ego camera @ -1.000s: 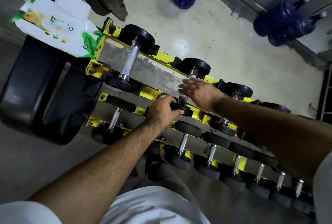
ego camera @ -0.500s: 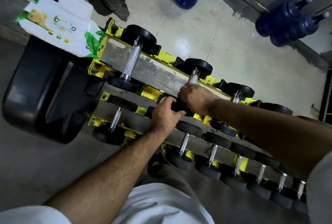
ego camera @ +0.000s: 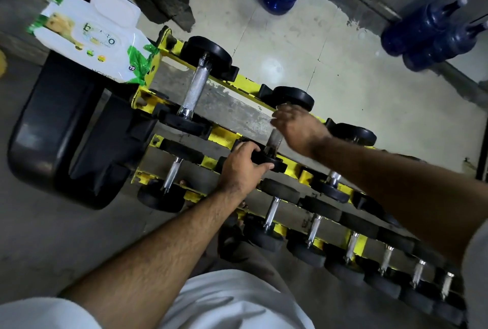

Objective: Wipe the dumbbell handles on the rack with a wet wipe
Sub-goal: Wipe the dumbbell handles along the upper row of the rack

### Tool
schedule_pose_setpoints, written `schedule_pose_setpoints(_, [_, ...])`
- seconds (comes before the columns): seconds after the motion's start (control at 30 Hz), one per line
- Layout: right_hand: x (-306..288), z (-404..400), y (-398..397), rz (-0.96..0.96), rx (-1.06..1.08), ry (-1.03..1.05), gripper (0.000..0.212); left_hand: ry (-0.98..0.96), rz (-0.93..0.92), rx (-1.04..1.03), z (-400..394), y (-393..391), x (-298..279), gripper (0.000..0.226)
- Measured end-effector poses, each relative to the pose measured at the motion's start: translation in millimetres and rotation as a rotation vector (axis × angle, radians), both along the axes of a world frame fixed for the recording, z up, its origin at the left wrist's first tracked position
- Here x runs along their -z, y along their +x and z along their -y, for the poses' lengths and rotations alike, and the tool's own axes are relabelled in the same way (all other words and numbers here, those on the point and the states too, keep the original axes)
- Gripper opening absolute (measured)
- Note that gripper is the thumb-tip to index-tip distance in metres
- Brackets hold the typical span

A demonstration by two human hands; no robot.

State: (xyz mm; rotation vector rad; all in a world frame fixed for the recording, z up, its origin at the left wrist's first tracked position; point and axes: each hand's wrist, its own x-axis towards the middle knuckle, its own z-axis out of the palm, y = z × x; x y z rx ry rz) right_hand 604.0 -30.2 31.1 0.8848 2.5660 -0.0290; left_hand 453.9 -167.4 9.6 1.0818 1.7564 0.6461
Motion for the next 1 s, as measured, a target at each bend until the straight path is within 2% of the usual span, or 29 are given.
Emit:
schedule_pose_setpoints(0.1, [1.2,16.1,-2.8,0.040,-0.133,-0.099,0.036,0.012,0.007,-0.007,0.2,0.7,1.2,0.046])
schedule_pose_setpoints(0.23, [0.7,-4.4,3.8,-0.002,0.039,-0.022,0.048,0.030,-0.006,-0.012,0.2,2.0,3.5,0.045])
schedule_pose_setpoints(0.3, [4.6,9.3,3.0,0.002,-0.036,-0.029,0.047,0.032,-0.007,-0.007,0.4,1.4,3.5,0.044])
schedule_pose_setpoints(0.37, [0.6,15.0,7.2,-0.035,-0.115,-0.127,0.046,0.037,-0.008,-0.010,0.5,0.4,3.6,0.044])
schedule_pose_setpoints(0.5, [1.1,-1.1,16.5,-0.127,0.017,-0.045,0.049,0.034,-0.015,-0.003,0.1,0.2,5.8,0.045])
schedule_pose_setpoints(0.63, [8.1,26.4,10.3,-0.130,-0.275,-0.270,0.037,0.043,0.007,0.004,-0.5,-3.4,10.4,0.044])
schedule_pose_setpoints(0.8, [0.3,6.4,13.2,-0.174,-0.071,-0.104,0.041,0.045,0.018,-0.009,-1.8,-3.6,14.2,0.044])
schedule_pose_setpoints(0.93, [4.7,23.8,4.5,-0.116,-0.226,-0.217,0.033,0.043,0.040,-0.009,-2.0,-4.4,18.7,0.044])
schedule_pose_setpoints(1.0, [-5.3,11.6,3.1,-0.159,-0.120,-0.167,0.037,0.041,0.039,0.007,-2.9,-6.1,20.0,0.044])
